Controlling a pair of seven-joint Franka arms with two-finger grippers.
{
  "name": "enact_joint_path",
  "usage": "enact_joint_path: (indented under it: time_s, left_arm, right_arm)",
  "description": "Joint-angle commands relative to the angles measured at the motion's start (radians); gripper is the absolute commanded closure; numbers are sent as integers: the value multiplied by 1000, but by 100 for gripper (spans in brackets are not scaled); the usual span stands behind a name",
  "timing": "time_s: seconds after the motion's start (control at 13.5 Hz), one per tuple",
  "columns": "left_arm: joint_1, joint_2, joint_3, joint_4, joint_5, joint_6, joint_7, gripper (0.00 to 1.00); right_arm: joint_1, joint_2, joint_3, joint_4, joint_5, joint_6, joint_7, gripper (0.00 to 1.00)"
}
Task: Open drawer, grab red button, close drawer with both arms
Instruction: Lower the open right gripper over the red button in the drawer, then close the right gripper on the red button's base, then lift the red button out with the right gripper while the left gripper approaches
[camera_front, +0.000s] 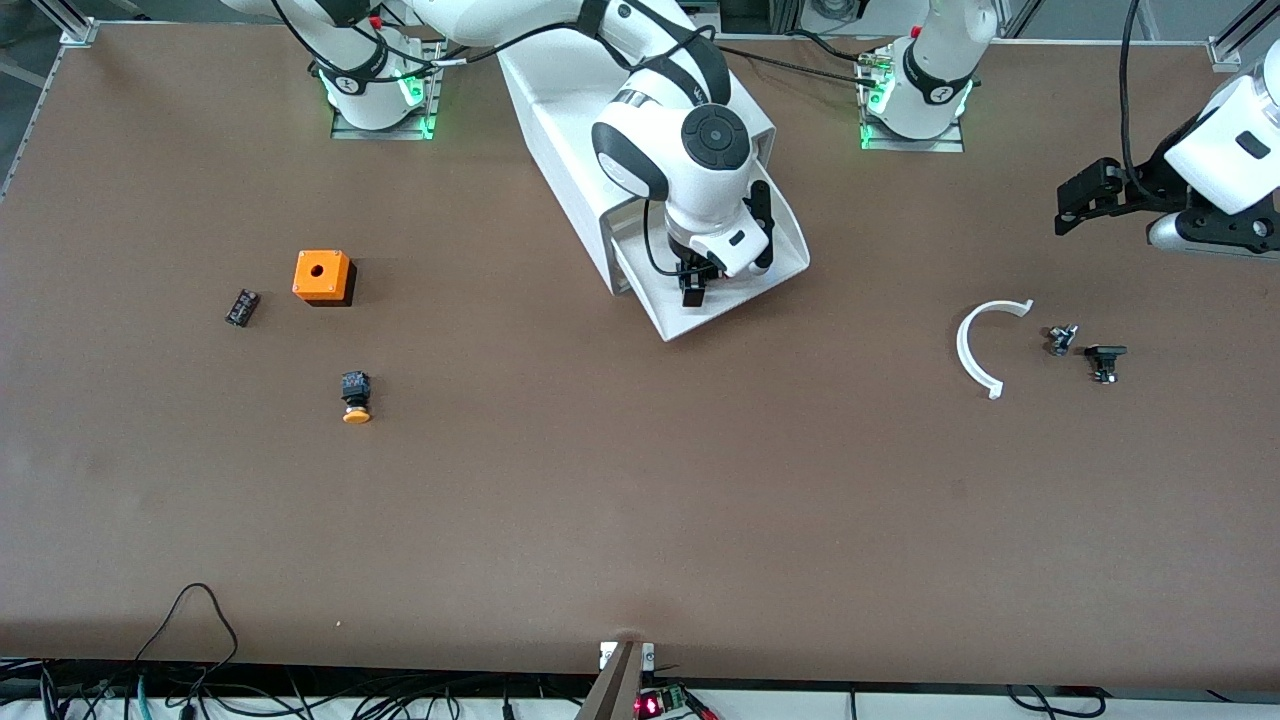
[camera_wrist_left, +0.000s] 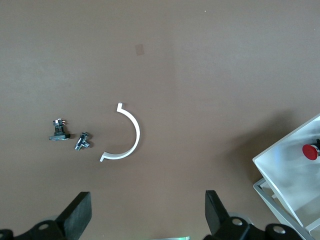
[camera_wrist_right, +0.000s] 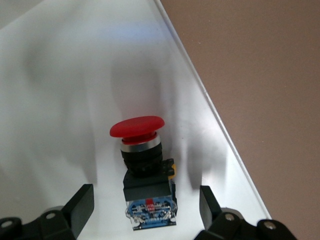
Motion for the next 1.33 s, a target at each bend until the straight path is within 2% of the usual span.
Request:
enact_joint_path:
  time_s: [0.0,0.3,0.52,0.74,0.96,1.19,1.26]
  left_arm:
    - [-8,-4,3,7,19,3,-5,0]
    - [-9,-6,0,5,19,3,-5,0]
    - [-8,-11,-3,2,19,3,-9,0]
    - [-8,-11,-3,2,19,2,-12,0]
    - [-3,-11,-3,2,18,0,-13,0]
    - [-2,-3,-3,-21,-5,11,-13,0]
    - [-9,11,-23,-24,-5,43,-21,0]
  right_arm:
    - [7,19,5,36,-23,-5,-11,34]
    - [6,19,5,39,-36,-5,-11,56]
    - [0,19,5,41,-37,-5,-11,64]
    - [1,1,4,42,-40,-5,12,64]
    - [0,-78,-2,41,-48,6,42,64]
    - [-78,-170,-9,21,-51,35,206,64]
    - [-113,-186,-24,16,-46,55,243,64]
